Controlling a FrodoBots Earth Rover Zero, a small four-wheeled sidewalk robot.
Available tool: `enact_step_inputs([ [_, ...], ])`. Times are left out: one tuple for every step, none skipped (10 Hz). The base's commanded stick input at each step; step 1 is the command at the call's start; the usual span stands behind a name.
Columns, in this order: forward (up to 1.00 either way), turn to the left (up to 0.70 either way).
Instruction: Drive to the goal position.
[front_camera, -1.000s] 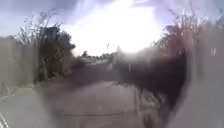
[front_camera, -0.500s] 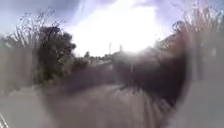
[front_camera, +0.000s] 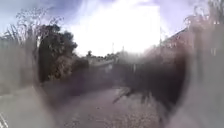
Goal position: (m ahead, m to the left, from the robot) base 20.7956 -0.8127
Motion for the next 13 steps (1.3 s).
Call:
enact_step_inputs([
  [0.85, 0.00],
  [0.85, 0.00],
  [0.85, 0.00],
  [0.85, 0.00],
  [0.85, 0.00],
  [0.85, 0.00],
  [0.85, 0.00],
  [0.85, 0.00],
  [0.85, 0.00],
  [0.85, 0.00],
  [0.85, 0.00],
  [0.85, 0.00],
  [0.85, 0.00],
])
